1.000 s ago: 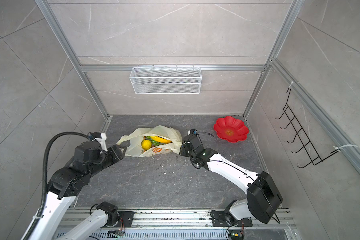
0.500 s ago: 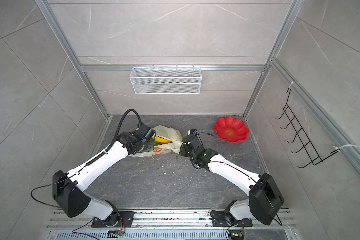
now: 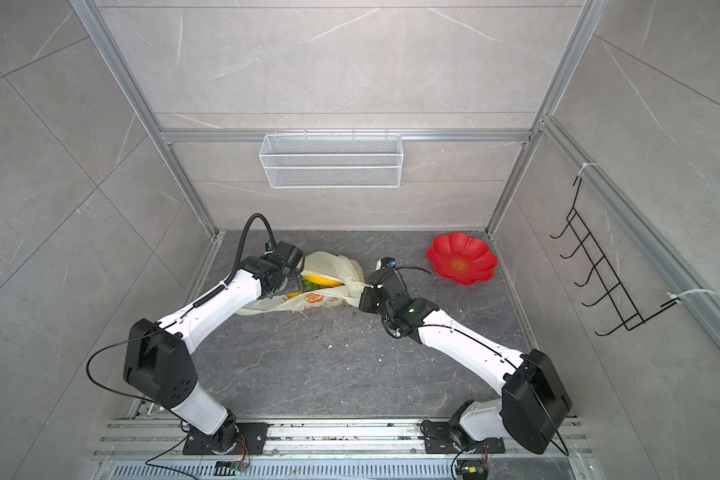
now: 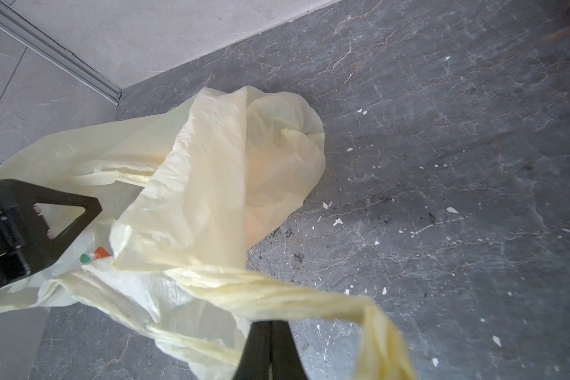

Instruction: Take the fake fruits out of the plastic bag

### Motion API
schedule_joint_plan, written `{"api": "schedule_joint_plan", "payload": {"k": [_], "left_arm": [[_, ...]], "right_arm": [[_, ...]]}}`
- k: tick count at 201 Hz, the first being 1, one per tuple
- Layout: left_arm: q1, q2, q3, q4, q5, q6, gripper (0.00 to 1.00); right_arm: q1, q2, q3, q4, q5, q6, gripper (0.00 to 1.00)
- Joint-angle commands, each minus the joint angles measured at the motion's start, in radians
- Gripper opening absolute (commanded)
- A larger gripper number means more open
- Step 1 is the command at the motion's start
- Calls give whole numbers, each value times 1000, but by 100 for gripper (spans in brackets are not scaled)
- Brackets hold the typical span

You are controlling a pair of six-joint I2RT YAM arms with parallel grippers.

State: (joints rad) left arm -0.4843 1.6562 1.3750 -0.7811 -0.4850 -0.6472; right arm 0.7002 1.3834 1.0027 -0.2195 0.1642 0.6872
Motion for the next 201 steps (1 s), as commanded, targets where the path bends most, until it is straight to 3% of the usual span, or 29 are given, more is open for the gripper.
{"api": "schedule_joint_plan", "payload": {"k": [1,32,48,60,84,106,113,150,163,183,201], "left_arm": [[38,29,-8,51,8,39,89],[78,62,-21,87,8,58,90],[109,66,-40,125,67,64,83],[133,58,-64,164,95,71,73],[199,15,-129,251,203,84,34],[256,-72,-233,343,315,84,5],[262,-111,-268,375,335,84,0],[248,-244,-355,434,429,107,0],[225,-276,-367,434,431,121,0],[194,-310,-368,403,427,139,0],[162,-338,-364,375,390,149,0]], "right_arm": [[6,-36,-15,-18,13,-11,0],[6,-47,-10,-31,35,-3,0],[3,-54,-8,-41,61,1,0],[-11,-59,-7,-44,70,0,0],[-80,-63,-4,-44,38,-10,0],[-156,-66,-5,-26,-32,-14,0],[-182,-67,-7,-10,-72,-5,0],[-170,-35,16,-6,-114,-42,4],[-134,-27,44,-49,-61,-92,14],[-79,-27,104,-157,69,-165,54],[-28,-48,153,-248,208,-222,73]]}}
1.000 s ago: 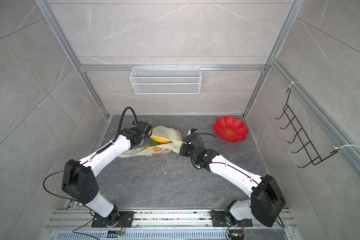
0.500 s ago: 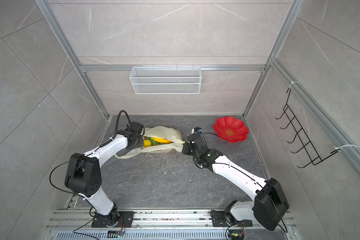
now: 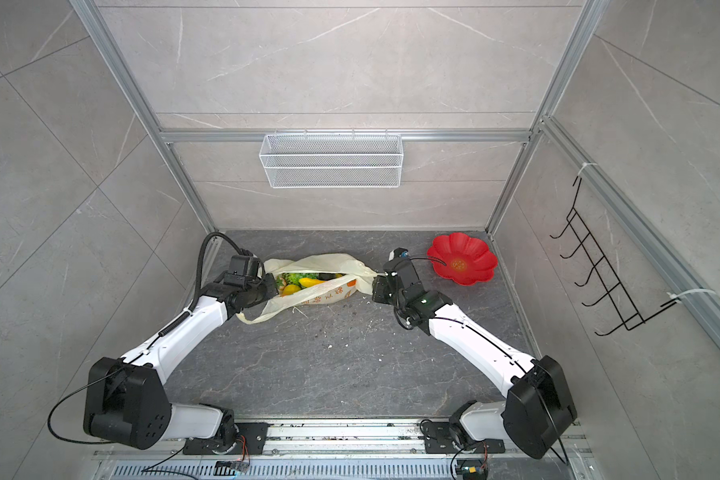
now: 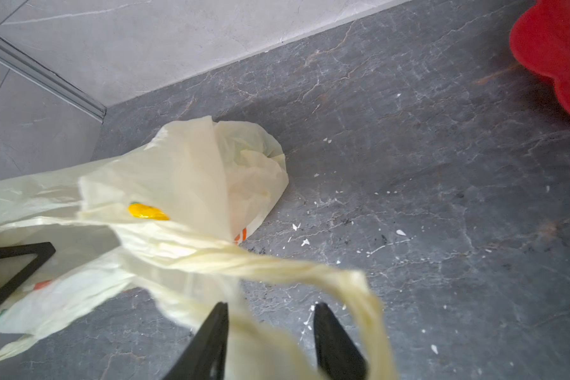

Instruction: Take the fake fruits out of the plastic bag

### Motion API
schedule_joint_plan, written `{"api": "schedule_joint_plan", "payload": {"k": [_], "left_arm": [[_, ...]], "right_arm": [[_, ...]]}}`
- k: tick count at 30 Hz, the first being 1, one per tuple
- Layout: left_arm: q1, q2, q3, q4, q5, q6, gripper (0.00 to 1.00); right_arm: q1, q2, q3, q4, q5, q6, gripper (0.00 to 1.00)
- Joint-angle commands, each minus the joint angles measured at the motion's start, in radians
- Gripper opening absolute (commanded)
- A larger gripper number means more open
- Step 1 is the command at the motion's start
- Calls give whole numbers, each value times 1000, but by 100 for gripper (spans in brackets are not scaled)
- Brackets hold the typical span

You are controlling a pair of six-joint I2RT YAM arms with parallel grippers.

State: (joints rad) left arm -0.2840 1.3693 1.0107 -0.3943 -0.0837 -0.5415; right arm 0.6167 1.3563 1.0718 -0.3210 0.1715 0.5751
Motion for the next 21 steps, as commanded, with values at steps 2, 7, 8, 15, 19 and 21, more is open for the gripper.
{"api": "schedule_joint_plan", "payload": {"k": [2,7,8,15,19,21], "left_arm": [[-50,-54,6,-26,-25,50,0],[-83,-54,-5,-63,-74,53,0],[-83,-59,-16,-57,-78,47,0],[-89,-121,-115,5,-85,29,0],[-101,-155,-160,42,-87,27,0],[-103,-169,-174,50,-88,23,0]], "right_arm": [[74,-29,105,-183,262,-129,78],[162,-32,253,-388,517,-196,86],[172,-31,270,-407,540,-204,86],[359,-10,449,-504,513,-272,83],[393,113,510,-424,288,-268,80],[393,209,572,-423,221,-248,78]]}}
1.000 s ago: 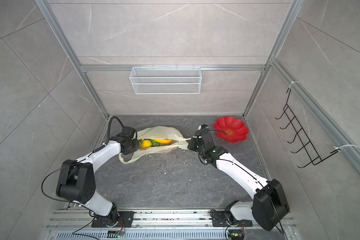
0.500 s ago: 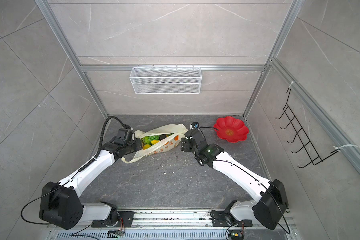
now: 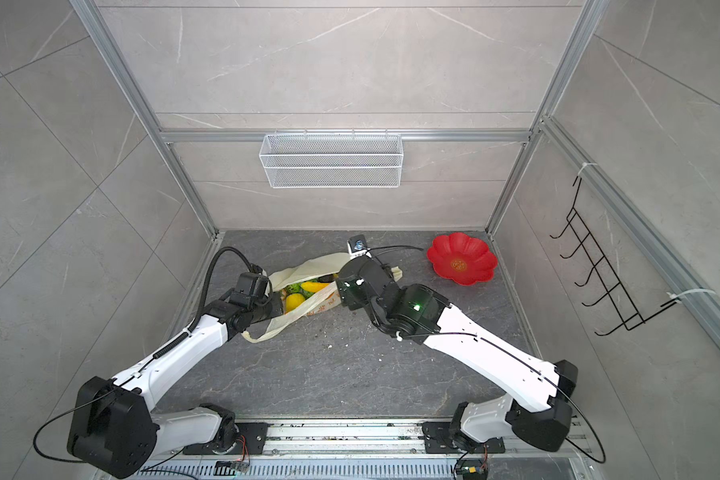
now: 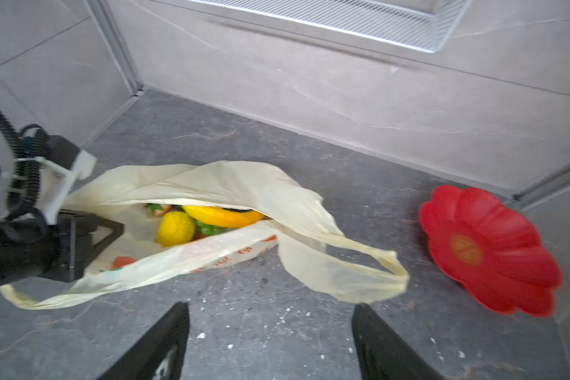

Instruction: Take the fake fruits out of the plastic bag

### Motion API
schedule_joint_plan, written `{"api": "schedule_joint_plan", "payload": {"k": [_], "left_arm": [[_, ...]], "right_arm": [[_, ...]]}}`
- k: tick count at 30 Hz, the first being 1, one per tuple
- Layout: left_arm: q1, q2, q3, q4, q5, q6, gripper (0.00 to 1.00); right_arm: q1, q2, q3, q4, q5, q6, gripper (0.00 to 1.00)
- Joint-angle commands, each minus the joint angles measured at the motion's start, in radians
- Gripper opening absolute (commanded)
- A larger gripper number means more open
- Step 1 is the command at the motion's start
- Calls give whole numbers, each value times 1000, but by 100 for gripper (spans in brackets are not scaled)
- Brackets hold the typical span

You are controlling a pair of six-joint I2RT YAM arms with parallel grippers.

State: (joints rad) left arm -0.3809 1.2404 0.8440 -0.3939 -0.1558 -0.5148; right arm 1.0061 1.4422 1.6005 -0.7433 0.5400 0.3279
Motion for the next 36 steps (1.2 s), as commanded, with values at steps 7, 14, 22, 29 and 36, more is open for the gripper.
{"api": "schedule_joint_plan", "payload": {"k": [7,14,22,29,36], "left_arm": [[-6,-67,-28,39,-24,-4,0],[-7,-94,-55,55,-20,-12,0],[-7,-122,-78,50,-46,-30,0],[-6,-105,-87,52,-35,-24,0],[-6,-104,-89,55,-18,-24,0]], "right_arm": [[-3,379,211,8,-296,11,73],[-40,502,245,9,-327,33,68],[-153,505,149,-20,-180,117,72],[-153,455,118,-37,54,94,83],[-158,527,183,-141,217,122,87]]}}
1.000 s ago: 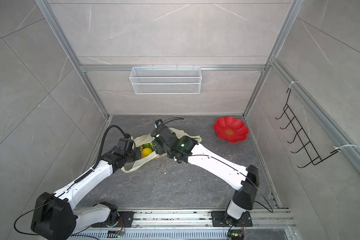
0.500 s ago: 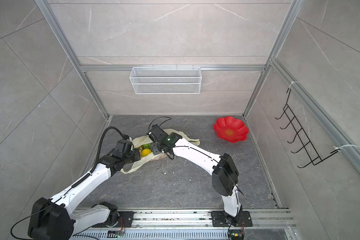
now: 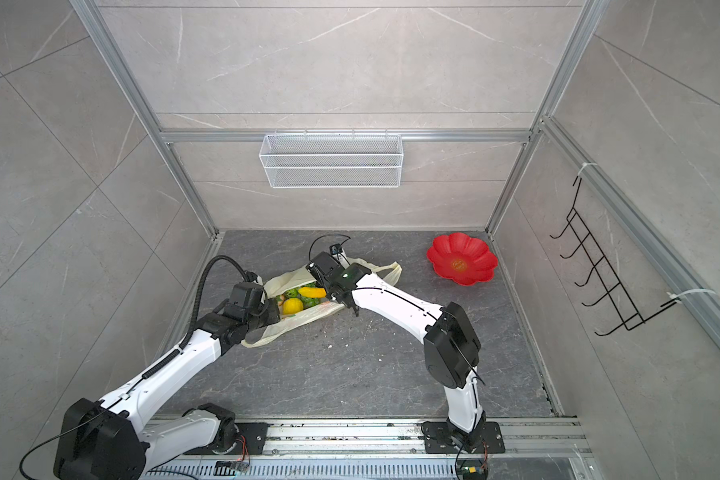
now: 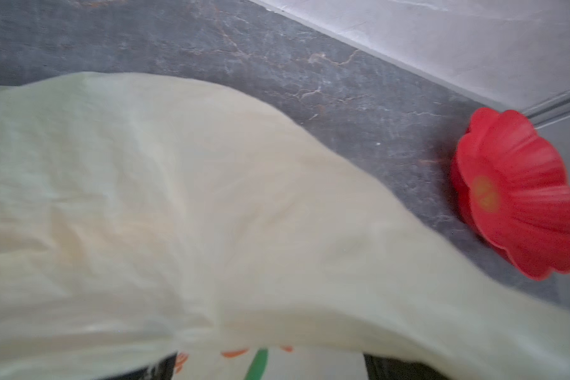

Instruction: Take the fake fruits out of the plastic bag

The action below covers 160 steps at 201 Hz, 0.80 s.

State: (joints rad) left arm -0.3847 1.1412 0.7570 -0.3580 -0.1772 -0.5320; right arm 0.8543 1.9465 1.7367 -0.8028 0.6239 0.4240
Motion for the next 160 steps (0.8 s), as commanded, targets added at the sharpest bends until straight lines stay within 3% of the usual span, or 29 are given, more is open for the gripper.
{"api": "schedule_joint_plan", "payload": {"k": [1,57,83,111,127,142,160], "left_arm": [[-3,-6,-2,20,4,-7,0],[-3,-17,-22,36,20,-12,0],[-3,-15,-37,49,40,-20,0],[-2,-5,-41,46,38,-17,0],[-2,-1,-47,48,37,-11,0],[0,-5,-52,50,38,5,0],[15,-8,-63,59,36,24,0]], "right_arm": [[-11,38,64,-105,142,45,87],[-64,188,207,-158,146,78,88],[-100,242,229,-61,-17,36,85],[-104,233,223,52,-141,-14,64],[-107,193,202,92,-226,-13,40],[-123,94,105,189,-351,-2,22],[-162,-56,-42,317,-513,25,11]]}}
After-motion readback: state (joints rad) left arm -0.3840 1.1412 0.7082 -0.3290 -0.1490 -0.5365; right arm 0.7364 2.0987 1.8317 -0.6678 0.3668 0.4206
